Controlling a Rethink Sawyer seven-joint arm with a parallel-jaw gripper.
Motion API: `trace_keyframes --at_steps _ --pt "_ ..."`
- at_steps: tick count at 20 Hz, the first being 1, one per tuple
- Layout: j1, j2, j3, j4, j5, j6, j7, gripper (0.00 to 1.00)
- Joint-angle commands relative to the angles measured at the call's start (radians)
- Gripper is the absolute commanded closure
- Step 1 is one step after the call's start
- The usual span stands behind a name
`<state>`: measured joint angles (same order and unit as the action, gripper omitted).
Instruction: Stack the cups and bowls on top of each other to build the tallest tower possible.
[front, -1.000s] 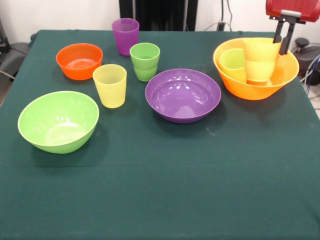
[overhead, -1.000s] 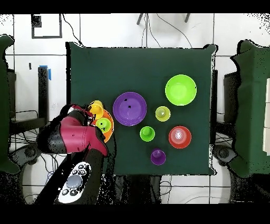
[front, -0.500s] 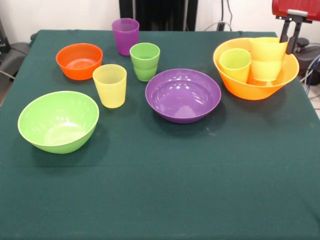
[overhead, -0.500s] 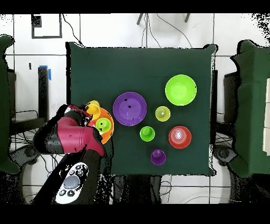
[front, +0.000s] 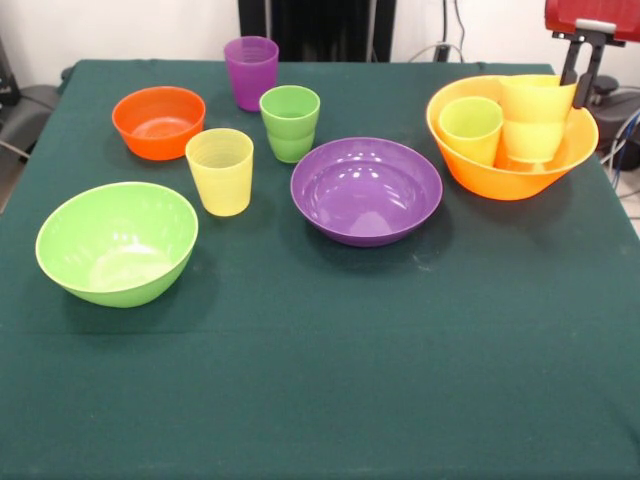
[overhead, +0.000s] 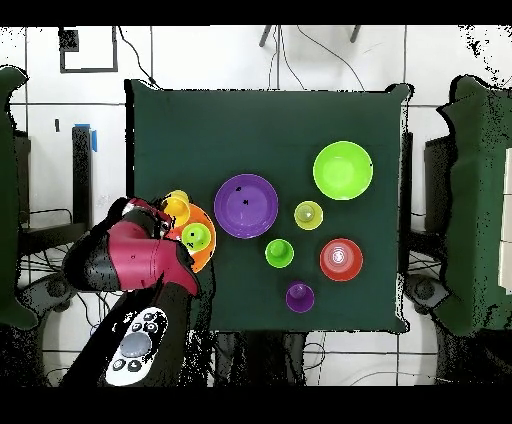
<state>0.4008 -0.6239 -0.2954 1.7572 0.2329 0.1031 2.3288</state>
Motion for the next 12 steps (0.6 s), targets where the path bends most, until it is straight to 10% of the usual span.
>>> trace_keyframes --at_steps 1,12 --pt "0.013 0.013 0.088 0.010 0.022 0.064 0.135 1.00" --pt "0.031 0.031 0.073 0.013 0.023 0.079 0.137 1.00"
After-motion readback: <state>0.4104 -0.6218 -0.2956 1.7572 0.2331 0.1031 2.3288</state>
